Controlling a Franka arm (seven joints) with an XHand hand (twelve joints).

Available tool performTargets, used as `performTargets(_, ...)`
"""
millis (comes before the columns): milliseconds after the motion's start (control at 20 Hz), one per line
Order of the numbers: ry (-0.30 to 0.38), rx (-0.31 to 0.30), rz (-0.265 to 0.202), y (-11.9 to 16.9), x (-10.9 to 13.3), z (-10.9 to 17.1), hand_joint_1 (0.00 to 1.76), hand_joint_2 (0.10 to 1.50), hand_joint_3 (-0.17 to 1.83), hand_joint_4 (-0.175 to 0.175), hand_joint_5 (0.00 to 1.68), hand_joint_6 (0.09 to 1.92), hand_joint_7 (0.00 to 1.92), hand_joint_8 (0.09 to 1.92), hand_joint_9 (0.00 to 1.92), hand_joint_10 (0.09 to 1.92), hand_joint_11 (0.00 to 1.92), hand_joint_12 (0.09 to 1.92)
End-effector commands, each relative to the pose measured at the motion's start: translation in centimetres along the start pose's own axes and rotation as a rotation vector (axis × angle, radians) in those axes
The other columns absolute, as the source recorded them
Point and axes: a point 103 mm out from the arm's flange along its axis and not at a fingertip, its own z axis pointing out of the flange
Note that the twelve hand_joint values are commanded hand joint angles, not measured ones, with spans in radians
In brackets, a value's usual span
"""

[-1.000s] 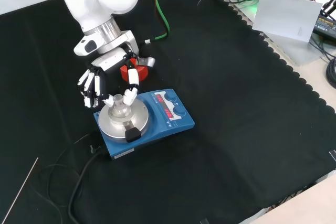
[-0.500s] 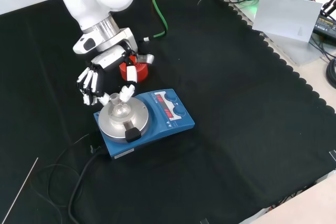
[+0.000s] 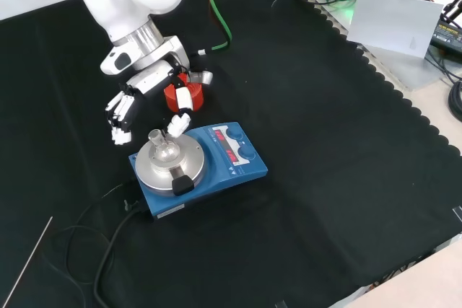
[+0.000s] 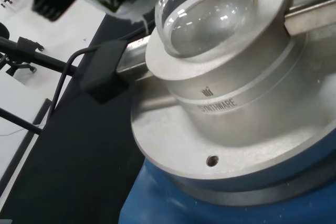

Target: Place the round-bottom flask on the heater.

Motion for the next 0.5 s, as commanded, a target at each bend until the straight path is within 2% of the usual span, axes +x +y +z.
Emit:
performTargets(50,-0.019,-0.016,0.024,-1.0,0.5,-1.0,0.85,0.53,0.73,-0.002,0.36,0.28,0.27,0.63,0.48,0.63,0.07,1.37)
performTargets(500,-0.062,-0.064,0.069,-4.5,1.7,-3.3,0.82,0.54,0.70,0.003,0.36,0.18,0.26,0.63,0.46,0.64,0.06,1.38)
